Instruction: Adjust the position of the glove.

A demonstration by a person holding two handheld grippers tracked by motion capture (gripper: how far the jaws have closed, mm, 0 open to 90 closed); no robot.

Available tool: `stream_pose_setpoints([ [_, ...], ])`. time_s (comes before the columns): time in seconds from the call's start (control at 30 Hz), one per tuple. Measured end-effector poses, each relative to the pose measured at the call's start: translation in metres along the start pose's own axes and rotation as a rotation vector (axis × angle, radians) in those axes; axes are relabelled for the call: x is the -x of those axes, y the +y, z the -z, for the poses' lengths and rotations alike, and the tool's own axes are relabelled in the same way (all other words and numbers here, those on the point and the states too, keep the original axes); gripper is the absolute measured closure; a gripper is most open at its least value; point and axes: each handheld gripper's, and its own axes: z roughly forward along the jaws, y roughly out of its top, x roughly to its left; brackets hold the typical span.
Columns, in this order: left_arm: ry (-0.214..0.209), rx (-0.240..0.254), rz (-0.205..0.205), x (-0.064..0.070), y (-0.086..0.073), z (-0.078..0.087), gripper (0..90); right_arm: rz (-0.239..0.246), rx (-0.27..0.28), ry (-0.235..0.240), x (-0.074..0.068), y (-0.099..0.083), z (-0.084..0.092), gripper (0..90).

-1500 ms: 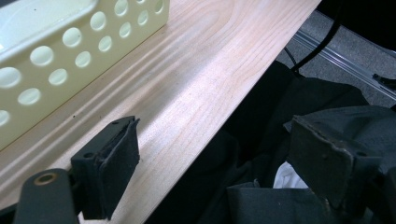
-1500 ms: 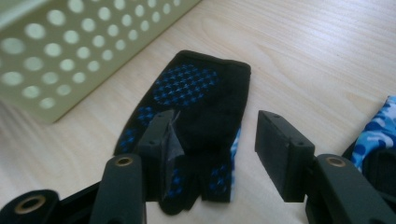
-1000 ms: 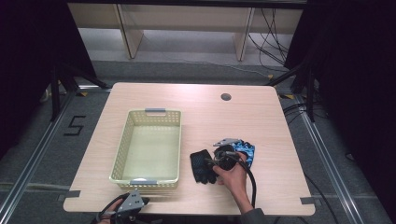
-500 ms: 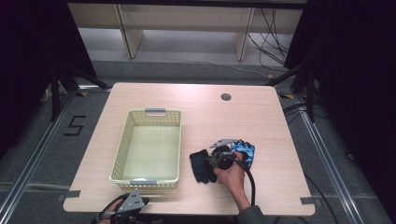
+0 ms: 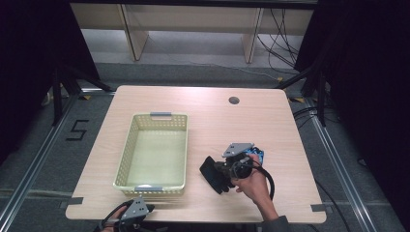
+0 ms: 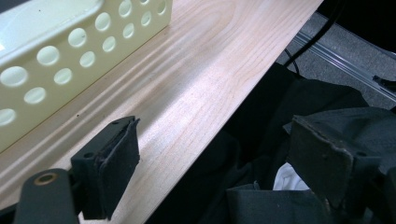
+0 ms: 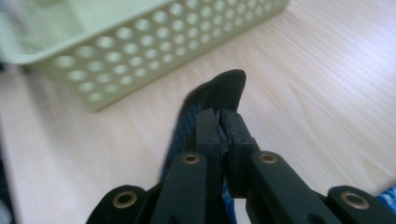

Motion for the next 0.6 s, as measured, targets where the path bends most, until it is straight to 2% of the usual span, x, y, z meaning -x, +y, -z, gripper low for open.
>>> stream_pose_setpoints([
  [0.03, 0.000, 0.000, 0.001, 0.000, 0.000, 0.000, 16.3, 0.004, -0.009, 0.026, 0.000, 0.000, 0.005, 87.6],
  [0.1, 0.000, -0.001, 0.001, 0.000, 0.000, 0.000, 16.2, 0.040, 0.010, 0.061, -0.002, 0.000, 0.014, 87.6],
  [0.13, 0.000, 0.004, 0.034, 0.001, -0.001, -0.001, 16.3, 0.047, 0.009, 0.062, -0.003, -0.001, 0.017, 87.6],
  [0.17, -0.001, 0.006, 0.032, 0.001, -0.001, -0.001, 16.3, 0.072, 0.002, 0.075, -0.004, -0.002, 0.020, 87.6],
  [0.2, 0.002, -0.006, 0.000, -0.001, 0.000, 0.000, 16.3, 0.072, 0.000, 0.083, -0.005, -0.002, 0.022, 87.6],
  [0.23, 0.005, -0.005, 0.025, 0.000, 0.000, -0.001, 16.3, 0.086, 0.002, 0.093, -0.006, -0.004, 0.025, 87.6],
  [0.27, 0.005, -0.005, 0.025, 0.000, 0.000, -0.001, 16.3, 0.086, 0.002, 0.093, -0.006, -0.004, 0.025, 87.6],
  [0.3, -0.004, -0.008, 0.023, 0.000, 0.000, -0.001, 16.3, 0.093, 0.002, 0.113, -0.007, -0.005, 0.026, 87.6],
  [0.4, 0.002, -0.005, 0.003, 0.000, 0.000, -0.002, 16.3, 0.128, -0.014, 0.195, -0.011, -0.010, 0.023, 87.6],
  [0.43, 0.002, -0.005, 0.004, 0.000, 0.000, -0.002, 16.2, 0.126, -0.026, 0.207, -0.013, -0.011, 0.022, 87.6],
  [0.47, 0.002, -0.005, 0.004, 0.000, 0.000, -0.002, 16.3, 0.153, -0.045, 0.219, -0.014, -0.012, 0.021, 87.6],
  [0.5, 0.002, -0.005, 0.004, 0.000, 0.000, -0.002, 16.3, 0.153, -0.053, 0.223, -0.015, -0.012, 0.020, 87.6],
  [0.53, 0.007, -0.015, 0.020, -0.001, -0.001, -0.002, 16.3, 0.175, -0.063, 0.243, -0.016, -0.013, 0.018, 87.6],
  [0.6, 0.003, -0.012, 0.023, -0.001, -0.001, -0.002, 16.3, 0.168, -0.081, 0.245, -0.016, -0.013, 0.018, 87.6],
])
